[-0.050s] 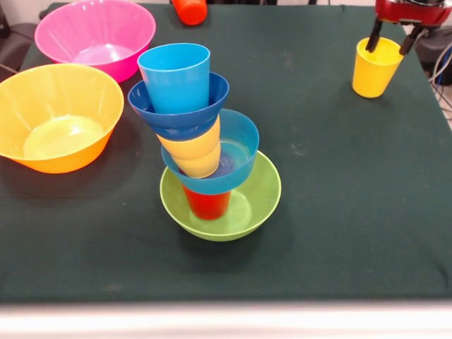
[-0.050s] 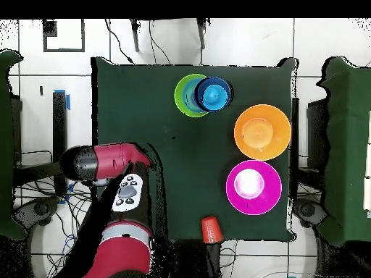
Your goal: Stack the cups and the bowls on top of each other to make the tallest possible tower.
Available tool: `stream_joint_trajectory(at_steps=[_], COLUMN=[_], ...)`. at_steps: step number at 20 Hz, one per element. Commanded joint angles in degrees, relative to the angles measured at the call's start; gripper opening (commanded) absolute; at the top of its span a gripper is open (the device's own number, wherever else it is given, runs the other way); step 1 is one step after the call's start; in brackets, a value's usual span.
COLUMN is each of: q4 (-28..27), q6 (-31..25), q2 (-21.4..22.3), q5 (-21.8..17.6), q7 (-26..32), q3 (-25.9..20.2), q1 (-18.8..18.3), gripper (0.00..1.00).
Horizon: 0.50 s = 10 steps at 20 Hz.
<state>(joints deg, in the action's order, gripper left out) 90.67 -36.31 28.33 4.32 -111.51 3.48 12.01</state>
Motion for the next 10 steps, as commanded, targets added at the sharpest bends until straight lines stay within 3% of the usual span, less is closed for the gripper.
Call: stream_joint_trajectory(at_steps=[1,10], q4=[2.03,1.3], q6=[-0.58,-1.98], q2=[-3.27,-2.86], q5=[1.55,2.44], q7=[-6.35,-8.06], q3=[-5.62,-5.06], q1=[-1.34,-0.03], gripper=[1.0,1.0])
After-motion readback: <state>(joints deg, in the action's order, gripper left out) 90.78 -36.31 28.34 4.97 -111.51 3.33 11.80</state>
